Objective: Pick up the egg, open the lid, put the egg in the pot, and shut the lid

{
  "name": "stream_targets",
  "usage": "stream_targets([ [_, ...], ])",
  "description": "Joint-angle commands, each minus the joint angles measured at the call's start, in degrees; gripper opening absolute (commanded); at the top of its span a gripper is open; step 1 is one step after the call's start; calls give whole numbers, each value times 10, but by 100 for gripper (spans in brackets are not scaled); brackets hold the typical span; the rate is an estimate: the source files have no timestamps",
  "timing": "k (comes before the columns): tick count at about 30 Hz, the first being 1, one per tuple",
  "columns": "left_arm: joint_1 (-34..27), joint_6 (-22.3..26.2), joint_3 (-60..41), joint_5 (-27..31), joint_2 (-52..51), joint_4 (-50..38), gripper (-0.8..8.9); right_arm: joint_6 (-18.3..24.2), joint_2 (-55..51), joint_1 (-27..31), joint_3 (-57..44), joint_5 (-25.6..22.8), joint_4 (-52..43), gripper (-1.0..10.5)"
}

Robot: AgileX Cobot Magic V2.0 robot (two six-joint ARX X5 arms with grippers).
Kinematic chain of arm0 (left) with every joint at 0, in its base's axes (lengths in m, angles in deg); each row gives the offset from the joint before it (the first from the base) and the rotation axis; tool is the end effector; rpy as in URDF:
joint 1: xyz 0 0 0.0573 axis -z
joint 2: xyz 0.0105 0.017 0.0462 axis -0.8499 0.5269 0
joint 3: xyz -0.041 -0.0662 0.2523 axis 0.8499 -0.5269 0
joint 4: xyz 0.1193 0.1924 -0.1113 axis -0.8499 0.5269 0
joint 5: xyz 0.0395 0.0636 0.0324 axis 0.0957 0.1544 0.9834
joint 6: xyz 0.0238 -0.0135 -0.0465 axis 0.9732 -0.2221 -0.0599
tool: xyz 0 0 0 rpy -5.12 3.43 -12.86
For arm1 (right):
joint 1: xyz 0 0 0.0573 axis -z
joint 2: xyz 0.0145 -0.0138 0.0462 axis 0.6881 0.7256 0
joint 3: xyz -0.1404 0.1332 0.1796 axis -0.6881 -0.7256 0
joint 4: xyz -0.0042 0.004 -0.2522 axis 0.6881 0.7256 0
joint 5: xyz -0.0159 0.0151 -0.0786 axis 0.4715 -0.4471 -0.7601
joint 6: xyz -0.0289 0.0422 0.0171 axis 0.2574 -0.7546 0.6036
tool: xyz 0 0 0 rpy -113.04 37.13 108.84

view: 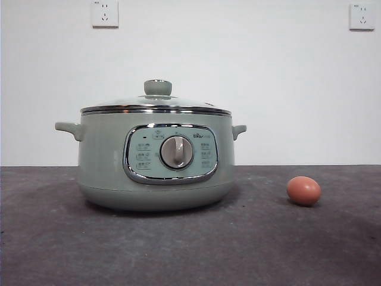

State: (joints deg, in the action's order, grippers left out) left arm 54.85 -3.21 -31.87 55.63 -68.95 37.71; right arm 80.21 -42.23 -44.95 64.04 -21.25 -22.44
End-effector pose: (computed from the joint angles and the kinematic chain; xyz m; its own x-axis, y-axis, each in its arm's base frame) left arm 0.0984 -0.0019 0.1507 0.9609 -0.2053 -0.1858 0.2045 0.9786 -0.0235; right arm 0.0947 0.0027 0.1534 0.9818 0.0338 -0.1866 -0.0199 0.9969 0.0756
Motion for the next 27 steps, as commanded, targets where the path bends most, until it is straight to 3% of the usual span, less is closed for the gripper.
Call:
stream_targets([
  [1,-2,-27,-5,0,0,-6,-5,-11,-1,0,-5,3,-9,0],
  [8,-1,-85,21,0,0,7,-6,-105,0,0,6,17,-62,-9],
  [13,-1,-108,83,-1,14,37,-6,-123,20,0,54,27,-43,-11],
  [21,-1,-110,221,-3,80,137,-6,-112,116,0,204,73,30,-11],
  [27,-1,-101,330,-42,145,204,-6,-35,216,0,355,129,140,-11],
])
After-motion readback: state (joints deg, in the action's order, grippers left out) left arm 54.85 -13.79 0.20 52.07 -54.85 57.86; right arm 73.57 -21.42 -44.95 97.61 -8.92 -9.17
